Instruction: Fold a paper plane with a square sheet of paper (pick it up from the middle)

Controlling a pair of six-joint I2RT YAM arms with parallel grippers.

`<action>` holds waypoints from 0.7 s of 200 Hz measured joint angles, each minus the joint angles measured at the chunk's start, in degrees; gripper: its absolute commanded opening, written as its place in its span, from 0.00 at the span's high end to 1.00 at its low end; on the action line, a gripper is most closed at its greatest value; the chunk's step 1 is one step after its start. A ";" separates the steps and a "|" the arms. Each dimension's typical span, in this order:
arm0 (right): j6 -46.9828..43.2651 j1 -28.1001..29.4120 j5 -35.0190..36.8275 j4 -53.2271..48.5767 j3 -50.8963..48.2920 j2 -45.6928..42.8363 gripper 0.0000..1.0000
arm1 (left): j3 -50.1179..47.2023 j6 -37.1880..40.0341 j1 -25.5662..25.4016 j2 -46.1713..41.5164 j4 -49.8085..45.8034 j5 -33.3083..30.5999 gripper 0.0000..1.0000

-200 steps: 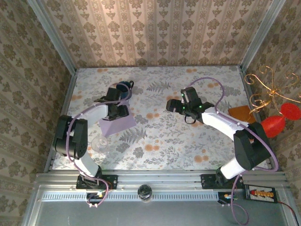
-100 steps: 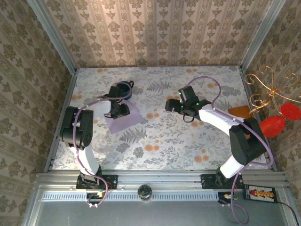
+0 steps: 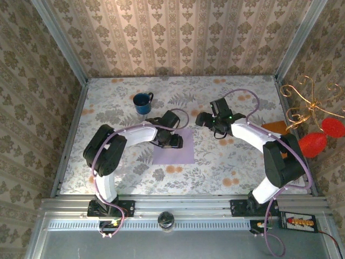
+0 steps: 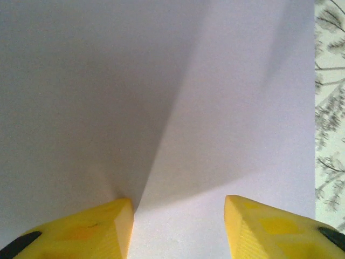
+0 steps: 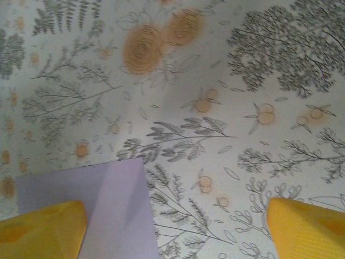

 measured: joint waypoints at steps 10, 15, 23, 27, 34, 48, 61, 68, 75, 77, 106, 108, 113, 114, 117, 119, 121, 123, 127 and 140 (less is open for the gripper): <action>0.20 -0.24 -0.44 -0.02 -0.81 -0.02 0.19 | 0.37 0.02 -0.02 0.00 -0.87 0.24 0.47; 0.09 -0.31 -0.94 -0.13 -1.18 -0.04 0.22 | 0.61 0.02 0.02 -0.11 -1.49 0.26 0.46; 0.09 -0.35 -2.23 -0.20 -1.75 -0.04 0.26 | 0.85 -0.11 0.11 -0.39 -2.16 0.24 0.46; -0.17 -0.33 -3.08 -0.33 -1.95 -0.04 0.29 | 0.90 -0.20 0.22 -0.72 -2.45 0.22 0.46; -0.39 -0.26 -4.83 -0.48 -2.19 -0.02 0.33 | 0.90 -0.50 0.39 -1.60 -2.99 0.04 0.44; -0.74 0.11 -8.68 -0.26 -2.27 0.33 0.42 | 0.74 -1.57 0.70 -3.93 -3.43 -0.46 0.41; -0.87 0.96 -12.00 0.52 -2.05 1.55 0.49 | -0.46 -3.34 1.18 -7.06 -2.67 -0.85 0.40; -0.92 1.62 -13.35 0.57 -1.57 2.78 0.51 | -1.51 -4.28 1.62 -8.70 -2.14 -0.94 0.39; -0.92 2.34 -14.53 0.61 -0.81 4.37 0.53 | -2.78 -5.22 2.19 -10.12 -1.57 -1.01 0.39; -0.79 2.60 -14.88 0.57 -0.52 4.90 0.53 | -3.15 -5.53 2.40 -10.45 -1.46 -0.98 0.38; -0.72 4.72 -17.31 0.52 5.16 12.15 0.57 | -6.84 -8.26 4.59 -11.56 -0.90 -1.05 0.33; -0.72 4.85 -17.35 0.55 5.60 12.63 0.57 | -6.99 -8.33 4.68 -11.56 -0.96 -1.09 0.33; -0.70 5.09 -17.53 0.57 6.73 13.75 0.57 | -7.23 -8.61 4.83 -11.56 -1.11 -1.07 0.32; -0.68 5.14 -17.53 0.57 6.86 13.88 0.57 | -7.26 -8.57 4.85 -11.56 -1.14 -1.09 0.32; -0.63 5.22 -17.64 0.61 7.34 14.40 0.57 | -7.32 -8.63 4.87 -11.56 -1.20 -1.09 0.31; -0.57 5.29 -17.66 0.63 7.69 14.71 0.57 | -7.32 -8.76 4.87 -11.56 -1.18 -1.09 0.31; -0.50 5.33 -17.66 0.70 7.96 15.04 0.57 | -7.32 -8.79 4.90 -11.56 -1.18 -1.09 0.31; -0.44 5.38 -17.70 0.79 8.22 15.34 0.57 | -7.32 -8.76 4.90 -11.56 -1.18 -1.07 0.31; -0.24 5.44 -17.68 0.94 8.52 15.76 0.57 | -7.32 -8.90 4.87 -11.56 -1.11 -1.07 0.30; 0.81 5.46 -17.55 1.01 8.94 16.72 0.56 | -7.32 -8.98 4.87 -11.56 -0.96 -1.03 0.29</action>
